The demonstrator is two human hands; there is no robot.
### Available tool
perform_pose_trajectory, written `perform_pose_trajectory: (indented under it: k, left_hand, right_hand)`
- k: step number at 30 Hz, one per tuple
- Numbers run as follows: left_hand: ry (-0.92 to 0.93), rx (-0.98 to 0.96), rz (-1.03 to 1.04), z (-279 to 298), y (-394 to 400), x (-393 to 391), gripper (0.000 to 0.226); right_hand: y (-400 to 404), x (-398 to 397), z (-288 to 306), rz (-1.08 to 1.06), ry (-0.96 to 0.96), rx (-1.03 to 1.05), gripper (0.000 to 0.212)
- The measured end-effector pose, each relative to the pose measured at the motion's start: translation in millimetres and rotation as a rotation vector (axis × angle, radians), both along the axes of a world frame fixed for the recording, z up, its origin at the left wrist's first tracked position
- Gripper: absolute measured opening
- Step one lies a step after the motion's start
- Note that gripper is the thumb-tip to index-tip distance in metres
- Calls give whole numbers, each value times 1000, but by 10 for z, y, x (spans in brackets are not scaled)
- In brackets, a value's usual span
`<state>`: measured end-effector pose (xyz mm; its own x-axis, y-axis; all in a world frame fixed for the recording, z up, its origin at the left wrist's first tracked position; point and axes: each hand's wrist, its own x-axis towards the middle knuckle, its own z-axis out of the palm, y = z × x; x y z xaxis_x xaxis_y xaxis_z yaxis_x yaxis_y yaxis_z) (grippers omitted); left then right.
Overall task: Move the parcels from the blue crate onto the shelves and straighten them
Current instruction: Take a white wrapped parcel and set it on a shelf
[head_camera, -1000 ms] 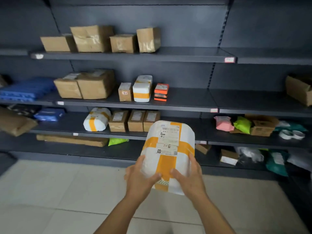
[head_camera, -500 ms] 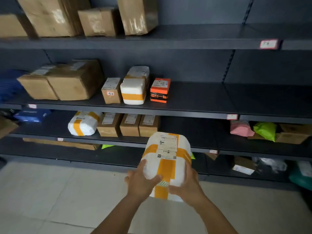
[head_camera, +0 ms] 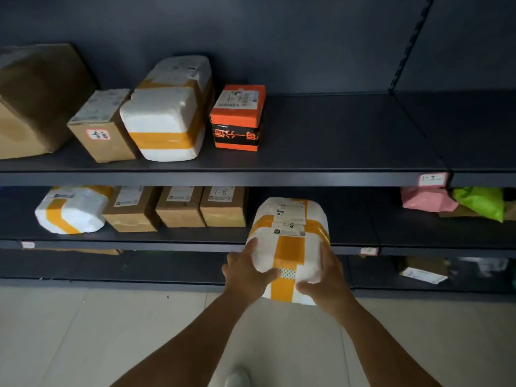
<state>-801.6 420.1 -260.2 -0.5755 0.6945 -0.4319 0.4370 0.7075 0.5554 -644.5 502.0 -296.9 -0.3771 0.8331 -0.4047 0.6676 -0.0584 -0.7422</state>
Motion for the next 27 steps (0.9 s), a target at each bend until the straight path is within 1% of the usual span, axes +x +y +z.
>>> perform_pose_trajectory:
  k: [2, 5, 9, 12, 15, 18, 20, 24, 27]
  left_hand:
    - [11, 17, -16, -166, 212, -165, 83]
    - [77, 43, -133, -427, 509, -383, 76]
    - [125, 68, -206, -712, 861, -639, 71]
    - [267, 20, -320, -877, 1073, -766, 69]
    - [404, -19, -392, -984, 1272, -885, 75]
    - [474, -43, -436, -1032, 1422, -979, 77]
    - [474, -41, -443, -1039, 1483, -1000, 80]
    - [398, -36, -414, -993, 1419, -942, 84]
    - [429, -52, -452, -899, 1240, -848, 84]
  right_hand:
    - [208, -154, -164, 9, 16, 9, 109]
    - [501, -342, -425, -7, 62, 17, 109]
    - [818, -574, -628, -2, 13, 93, 93]
    - [1022, -776, -766, 29, -98, 126, 80]
    - [1215, -935, -807, 28, -128, 143, 76]
    - [1367, -1011, -783, 53, -161, 159, 75]
    - [1406, -1036, -789, 56, -169, 159, 75]
    - [1324, -1036, -787, 53, -179, 170, 74]
    - [1128, -965, -724, 78, -214, 186, 78]
